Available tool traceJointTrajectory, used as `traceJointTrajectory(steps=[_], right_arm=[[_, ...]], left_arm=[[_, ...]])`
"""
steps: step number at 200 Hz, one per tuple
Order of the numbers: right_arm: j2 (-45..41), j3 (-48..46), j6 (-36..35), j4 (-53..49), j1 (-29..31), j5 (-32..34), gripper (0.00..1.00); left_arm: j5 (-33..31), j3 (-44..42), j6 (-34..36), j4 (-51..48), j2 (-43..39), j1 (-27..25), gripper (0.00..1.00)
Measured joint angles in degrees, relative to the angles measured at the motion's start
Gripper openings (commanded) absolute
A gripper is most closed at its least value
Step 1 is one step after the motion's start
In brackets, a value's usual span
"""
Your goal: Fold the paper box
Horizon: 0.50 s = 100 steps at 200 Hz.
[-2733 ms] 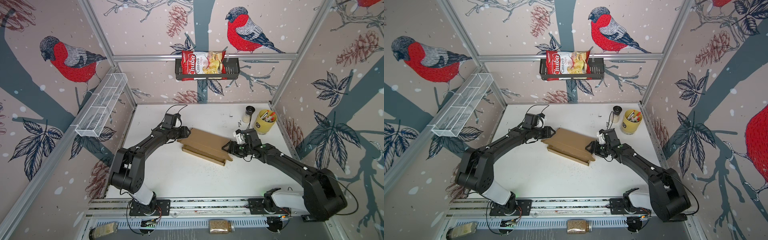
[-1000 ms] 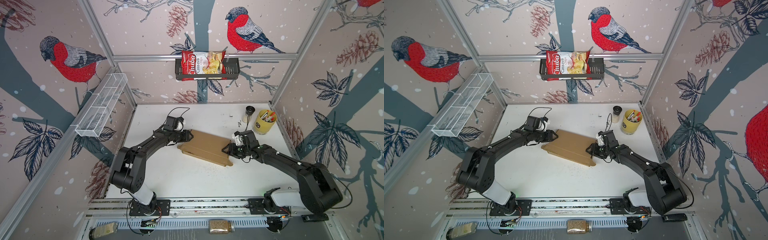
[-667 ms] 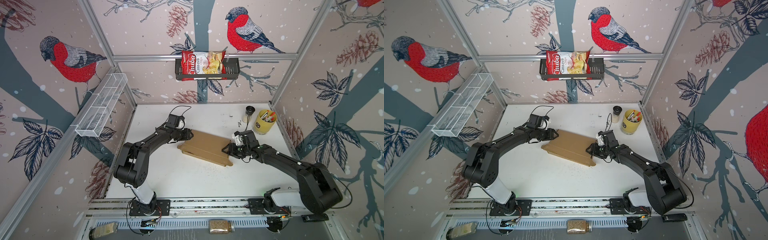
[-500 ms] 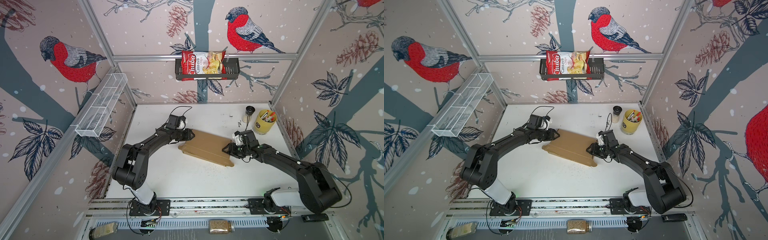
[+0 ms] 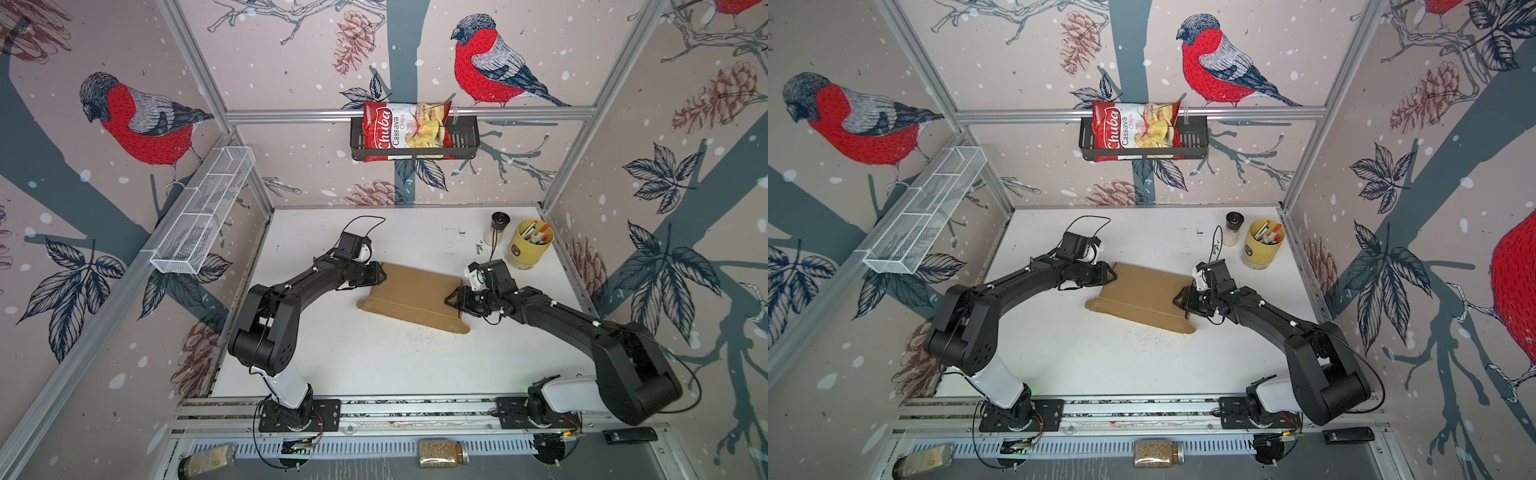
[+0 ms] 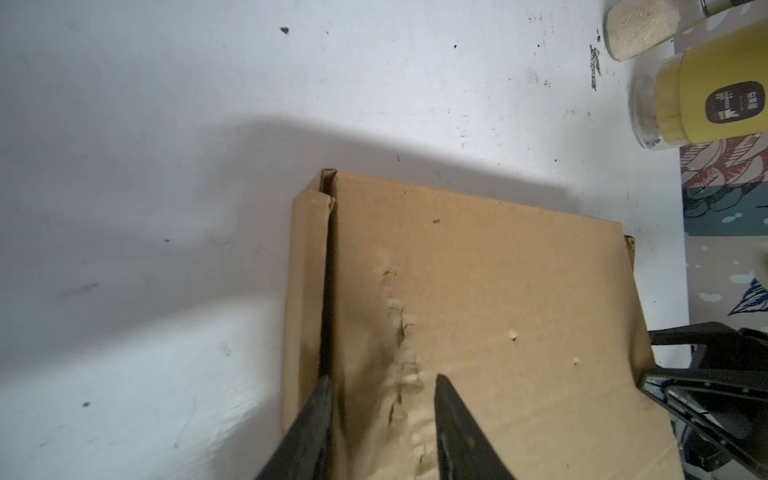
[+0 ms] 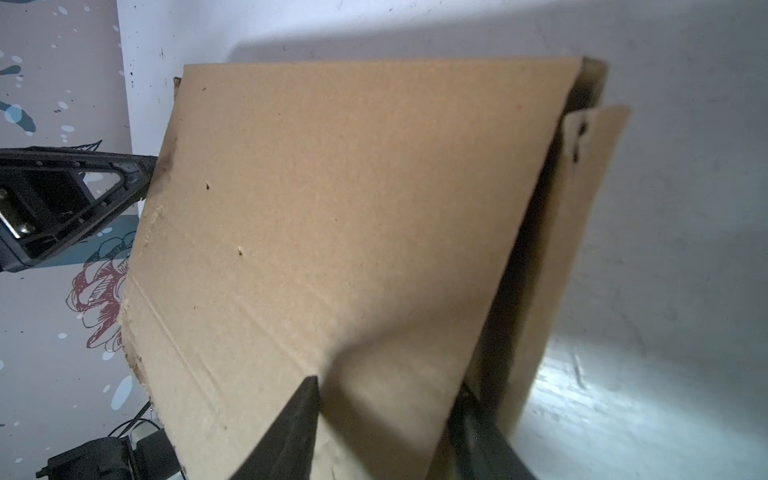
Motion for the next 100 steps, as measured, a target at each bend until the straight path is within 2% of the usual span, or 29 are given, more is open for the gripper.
traceJointTrajectory(steps=[56, 100], right_arm=[[-2.10, 0.55, -2.56, -3.58, -2.29, 0.07, 0.59], [-3.13, 0.00, -3.85, -4.92, -2.99, -0.04, 0.64]], left_arm=[[-1.44, -1.55, 1.66, -1.07, -0.96, 1.77, 0.55], [-0.02, -5.55, 1.53, 1.53, -0.85, 2.03, 0.55]])
